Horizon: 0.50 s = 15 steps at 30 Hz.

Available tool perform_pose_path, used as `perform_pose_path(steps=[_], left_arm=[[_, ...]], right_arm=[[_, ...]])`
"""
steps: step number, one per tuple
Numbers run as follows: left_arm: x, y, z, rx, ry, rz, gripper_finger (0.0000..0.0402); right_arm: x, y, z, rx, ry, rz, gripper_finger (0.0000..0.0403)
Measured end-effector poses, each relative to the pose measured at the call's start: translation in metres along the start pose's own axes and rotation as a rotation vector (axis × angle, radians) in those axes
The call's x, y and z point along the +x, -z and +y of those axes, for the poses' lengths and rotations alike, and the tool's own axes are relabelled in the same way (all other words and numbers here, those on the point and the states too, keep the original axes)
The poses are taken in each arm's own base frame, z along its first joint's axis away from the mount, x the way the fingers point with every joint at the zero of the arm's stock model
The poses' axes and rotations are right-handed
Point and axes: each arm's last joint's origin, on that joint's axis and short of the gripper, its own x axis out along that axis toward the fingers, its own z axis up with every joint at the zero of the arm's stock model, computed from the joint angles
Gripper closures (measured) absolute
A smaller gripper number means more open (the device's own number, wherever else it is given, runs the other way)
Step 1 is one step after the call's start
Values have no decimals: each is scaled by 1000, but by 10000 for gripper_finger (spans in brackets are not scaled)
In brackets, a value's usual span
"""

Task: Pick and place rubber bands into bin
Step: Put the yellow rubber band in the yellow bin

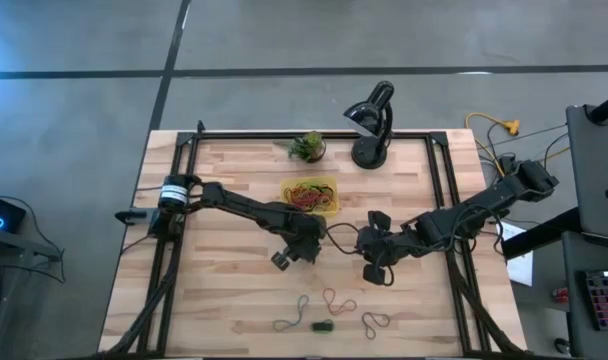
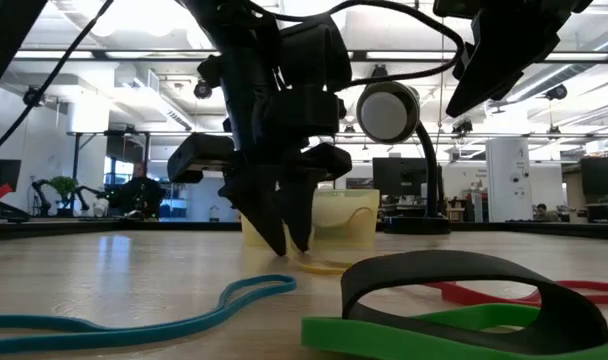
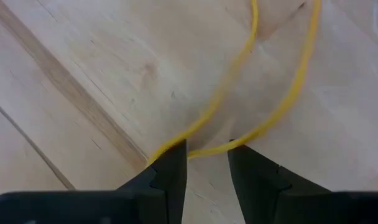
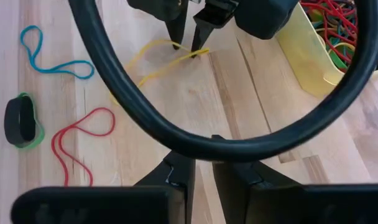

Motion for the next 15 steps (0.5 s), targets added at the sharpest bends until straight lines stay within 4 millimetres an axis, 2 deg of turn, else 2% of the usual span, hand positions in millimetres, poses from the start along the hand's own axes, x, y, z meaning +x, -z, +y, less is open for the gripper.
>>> perform_pose_path(steps=[6,15], left_arm=[[0,1,-1,-7,23,-6,297],[-1,12,-8,-90,102,91,304]], right_arm=[[0,0,0,1,-2,-3,355],[0,-1,0,1,-3,-5,355]])
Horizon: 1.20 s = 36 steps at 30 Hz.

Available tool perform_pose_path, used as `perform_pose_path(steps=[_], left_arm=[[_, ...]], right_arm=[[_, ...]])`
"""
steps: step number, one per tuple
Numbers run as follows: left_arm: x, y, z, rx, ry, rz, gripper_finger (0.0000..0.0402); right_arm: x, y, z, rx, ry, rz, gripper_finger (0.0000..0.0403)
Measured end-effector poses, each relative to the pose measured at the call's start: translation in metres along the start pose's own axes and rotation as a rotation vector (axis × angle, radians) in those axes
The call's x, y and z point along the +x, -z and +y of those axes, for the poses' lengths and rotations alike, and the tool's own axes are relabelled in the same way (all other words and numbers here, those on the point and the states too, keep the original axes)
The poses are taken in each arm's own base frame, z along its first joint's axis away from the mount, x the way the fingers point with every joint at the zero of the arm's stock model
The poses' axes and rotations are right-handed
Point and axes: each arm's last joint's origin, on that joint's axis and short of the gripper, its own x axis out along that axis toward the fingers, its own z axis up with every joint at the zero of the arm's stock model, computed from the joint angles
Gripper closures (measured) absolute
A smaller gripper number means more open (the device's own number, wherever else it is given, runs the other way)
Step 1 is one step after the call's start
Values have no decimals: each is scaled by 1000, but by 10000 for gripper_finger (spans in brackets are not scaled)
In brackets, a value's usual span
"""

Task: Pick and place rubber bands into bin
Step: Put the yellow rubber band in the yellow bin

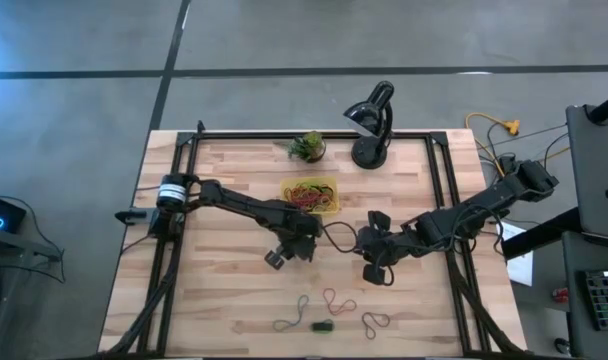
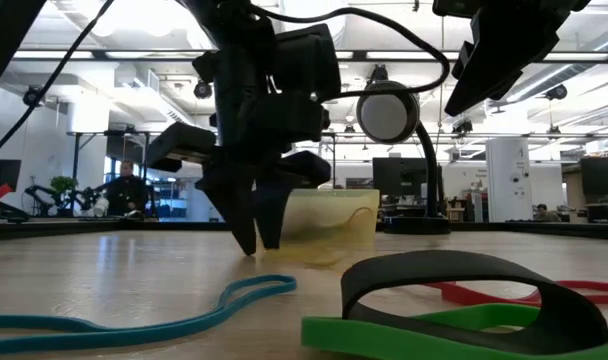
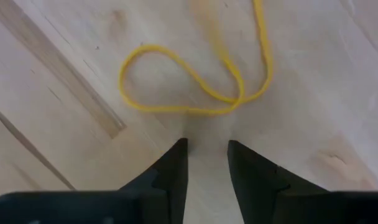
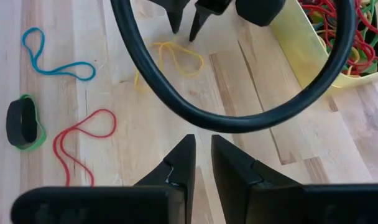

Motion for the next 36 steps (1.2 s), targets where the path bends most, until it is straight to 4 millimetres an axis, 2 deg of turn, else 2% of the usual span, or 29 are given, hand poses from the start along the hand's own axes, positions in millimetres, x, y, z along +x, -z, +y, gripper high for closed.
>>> perform_pose_path(steps=[7,12,16,20,25,29,36], left_arm=[[0,2,-1,22,12,12,392],[0,4,0,14,23,16,400],[-4,4,-1,6,16,11,401],[-19,6,-6,-14,16,12,401],[-41,-6,-8,5,44,-192,401],[-38,-8,-8,21,25,-229,387],[-25,-13,-11,36,37,-219,327]], right_arm=[[0,0,0,0,0,0,355],[0,0,0,0,0,0,355],[0,0,0,-1,0,1,355],[0,0,0,-1,0,1,355],[0,0,0,-4,0,0,355],[0,0,0,-3,-1,-1,355],[0,0,0,-6,-3,-4,355]])
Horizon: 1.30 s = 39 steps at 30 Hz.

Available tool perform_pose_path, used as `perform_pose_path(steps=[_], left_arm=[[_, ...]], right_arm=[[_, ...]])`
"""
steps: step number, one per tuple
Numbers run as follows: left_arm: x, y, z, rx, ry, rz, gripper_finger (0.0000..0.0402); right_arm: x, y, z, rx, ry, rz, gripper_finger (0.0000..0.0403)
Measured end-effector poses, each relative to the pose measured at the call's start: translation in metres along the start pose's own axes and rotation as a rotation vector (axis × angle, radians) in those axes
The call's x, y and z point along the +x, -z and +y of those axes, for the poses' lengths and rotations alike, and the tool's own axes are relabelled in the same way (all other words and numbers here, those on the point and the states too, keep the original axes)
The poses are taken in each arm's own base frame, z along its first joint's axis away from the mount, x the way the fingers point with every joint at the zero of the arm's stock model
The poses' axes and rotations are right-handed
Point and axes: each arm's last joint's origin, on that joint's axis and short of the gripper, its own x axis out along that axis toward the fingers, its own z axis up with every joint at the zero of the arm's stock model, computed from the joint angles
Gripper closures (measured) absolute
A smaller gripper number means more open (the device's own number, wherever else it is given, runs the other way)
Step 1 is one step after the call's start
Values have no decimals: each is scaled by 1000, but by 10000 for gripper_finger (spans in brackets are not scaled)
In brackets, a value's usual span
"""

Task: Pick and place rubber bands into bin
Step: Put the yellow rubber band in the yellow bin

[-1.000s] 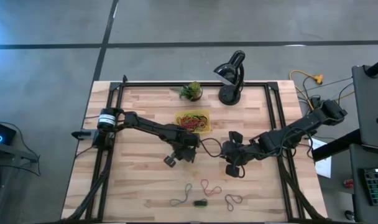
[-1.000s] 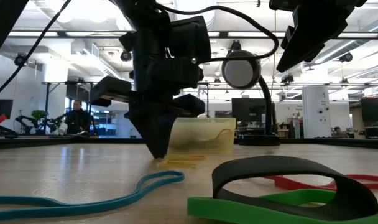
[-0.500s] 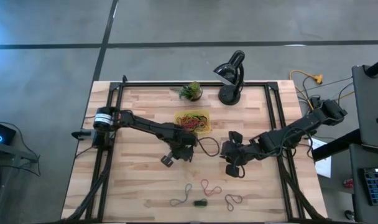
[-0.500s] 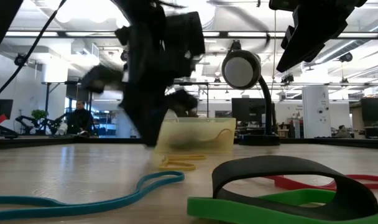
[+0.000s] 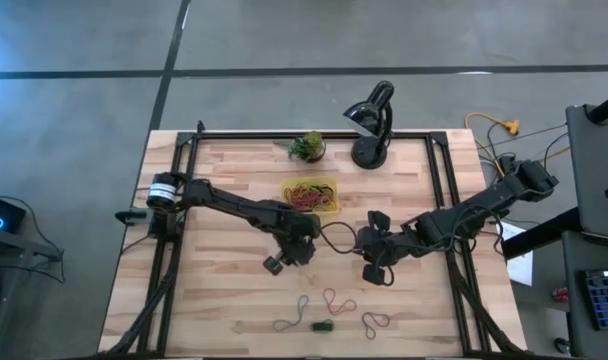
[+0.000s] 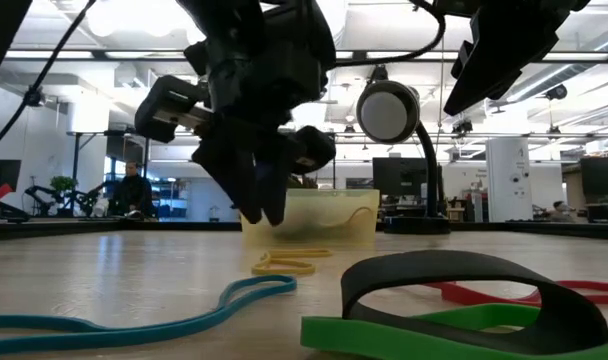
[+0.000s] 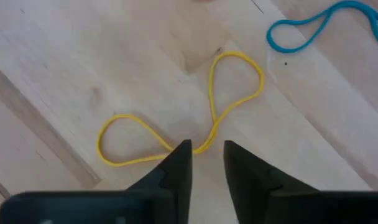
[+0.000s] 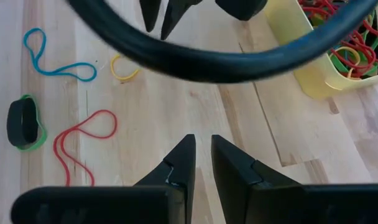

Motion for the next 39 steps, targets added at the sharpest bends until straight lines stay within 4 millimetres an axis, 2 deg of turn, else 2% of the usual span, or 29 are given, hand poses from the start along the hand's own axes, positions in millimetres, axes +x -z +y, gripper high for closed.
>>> perform_pose_path(steps=[8,21,29,39], left_arm=[[2,-6,-5,28,-10,-18,291],[28,-2,-12,101,11,-9,290],[36,-1,-10,111,9,-9,290],[35,2,-7,68,15,-1,300]], right_arm=[[0,0,0,2,-3,-5,355],[0,0,0,2,-5,-8,355],[1,0,0,-1,-4,-7,355],[1,0,0,-1,-5,-8,355]])
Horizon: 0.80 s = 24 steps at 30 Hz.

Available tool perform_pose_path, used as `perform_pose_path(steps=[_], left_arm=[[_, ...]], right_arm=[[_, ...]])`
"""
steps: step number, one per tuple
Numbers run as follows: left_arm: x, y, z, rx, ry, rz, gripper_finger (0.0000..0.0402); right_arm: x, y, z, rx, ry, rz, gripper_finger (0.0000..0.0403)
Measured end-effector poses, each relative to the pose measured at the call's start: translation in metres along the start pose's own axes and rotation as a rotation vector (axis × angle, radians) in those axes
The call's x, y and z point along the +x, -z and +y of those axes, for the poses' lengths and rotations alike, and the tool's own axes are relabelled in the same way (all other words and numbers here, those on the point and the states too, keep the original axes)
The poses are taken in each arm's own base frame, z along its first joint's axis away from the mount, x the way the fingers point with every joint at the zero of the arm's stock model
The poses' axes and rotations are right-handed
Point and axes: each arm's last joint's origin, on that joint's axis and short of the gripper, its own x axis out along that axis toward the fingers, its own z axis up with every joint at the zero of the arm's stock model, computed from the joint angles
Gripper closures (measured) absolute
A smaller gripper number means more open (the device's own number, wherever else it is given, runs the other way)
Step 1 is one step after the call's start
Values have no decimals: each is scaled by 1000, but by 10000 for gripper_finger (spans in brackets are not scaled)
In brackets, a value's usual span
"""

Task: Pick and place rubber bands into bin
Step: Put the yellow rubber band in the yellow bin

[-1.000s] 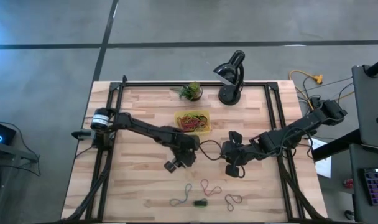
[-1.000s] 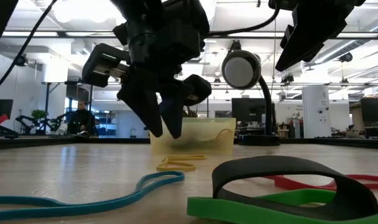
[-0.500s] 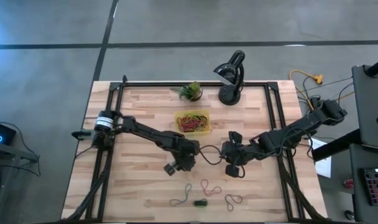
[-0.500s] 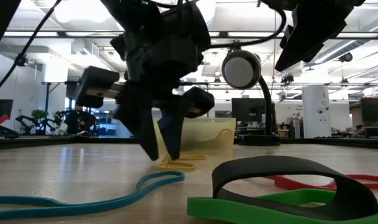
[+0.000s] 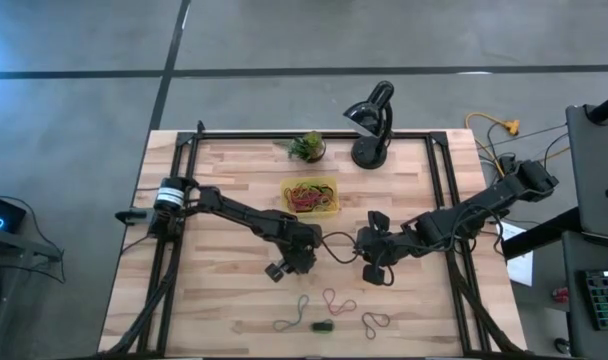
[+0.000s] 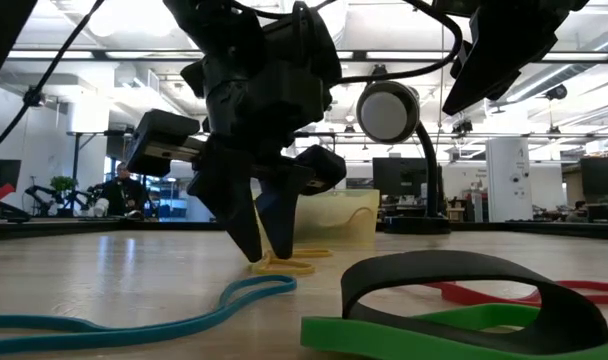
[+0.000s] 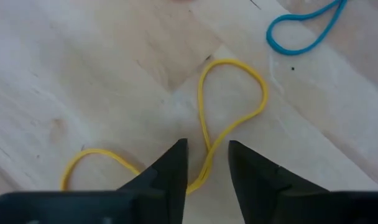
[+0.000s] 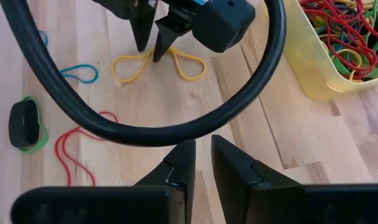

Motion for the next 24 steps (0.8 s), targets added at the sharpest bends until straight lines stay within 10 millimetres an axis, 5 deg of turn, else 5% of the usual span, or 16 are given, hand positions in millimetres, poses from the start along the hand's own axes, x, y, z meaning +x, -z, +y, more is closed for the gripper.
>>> perform_pose_path(steps=[9,24], left_arm=[[1,7,4,14,-19,26,395],[-30,-1,-1,33,-80,26,401]], right_arm=[[0,0,0,0,0,-1,355],[0,1,0,-4,1,1,355]])
